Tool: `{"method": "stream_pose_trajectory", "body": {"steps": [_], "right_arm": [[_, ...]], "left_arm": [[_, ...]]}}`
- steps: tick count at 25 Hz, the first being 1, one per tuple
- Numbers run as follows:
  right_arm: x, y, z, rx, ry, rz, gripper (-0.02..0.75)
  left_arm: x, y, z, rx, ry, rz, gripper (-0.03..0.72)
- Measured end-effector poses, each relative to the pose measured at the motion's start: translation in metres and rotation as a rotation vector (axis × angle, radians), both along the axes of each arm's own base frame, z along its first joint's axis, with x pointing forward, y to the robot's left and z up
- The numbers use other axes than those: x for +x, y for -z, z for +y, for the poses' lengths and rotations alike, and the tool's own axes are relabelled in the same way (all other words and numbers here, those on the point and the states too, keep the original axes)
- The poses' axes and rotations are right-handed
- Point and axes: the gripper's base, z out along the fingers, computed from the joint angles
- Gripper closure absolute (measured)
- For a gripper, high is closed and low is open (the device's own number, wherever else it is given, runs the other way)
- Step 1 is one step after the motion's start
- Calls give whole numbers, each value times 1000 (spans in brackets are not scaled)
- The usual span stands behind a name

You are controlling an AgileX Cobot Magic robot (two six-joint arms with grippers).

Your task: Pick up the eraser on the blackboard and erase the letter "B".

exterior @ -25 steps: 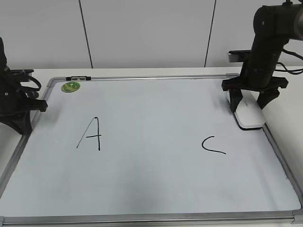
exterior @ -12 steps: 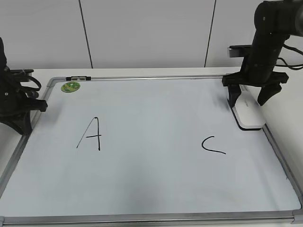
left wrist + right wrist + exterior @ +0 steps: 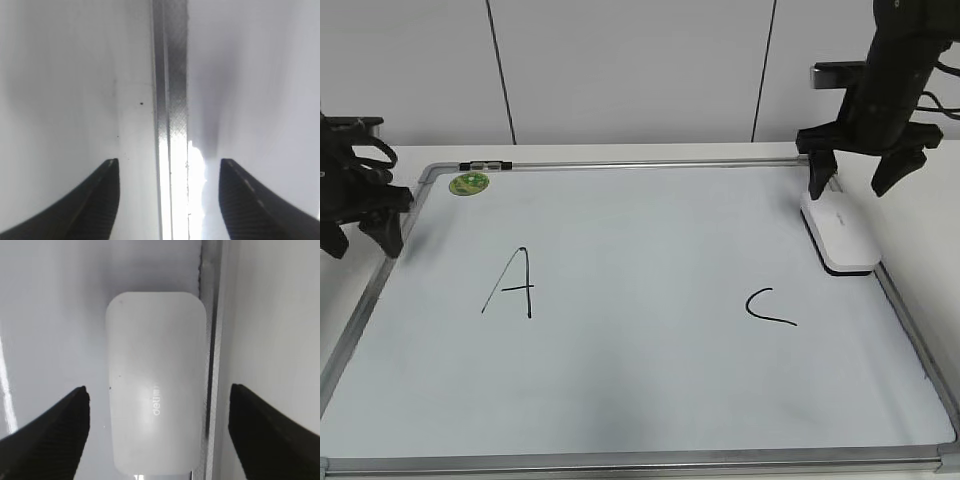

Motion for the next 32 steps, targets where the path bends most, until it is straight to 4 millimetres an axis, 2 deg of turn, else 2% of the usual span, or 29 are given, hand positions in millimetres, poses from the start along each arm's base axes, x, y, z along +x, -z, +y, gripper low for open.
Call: {"method": "stream_pose_trajectory", "body": {"steps": [3,10,17,22,26,30,32], "right_arm": [[-2,-10,0,5,17,-22,94],[-10,-43,0,19,27,-89,155],[-34,-89,-3,28,30,-167,164],[-61,-115,-1,35,28,-199,165],[-85,-126,17,34,-11,-206,165],[-104,-122,34,10,-47,-208,166],[-115,-121,39,-2,-53,-227,166]], "left_arm": [[-2,-13,1,10,6,-29,139],[-11,-41,1,9,4,-52,127],[-27,-91,3,17,8,-155,125],[-47,-137,4,20,8,-264,125],[-66,-161,-1,35,32,-315,126],[-96,-163,-10,34,66,-335,127],[-115,-158,-14,31,84,-349,128]]}}
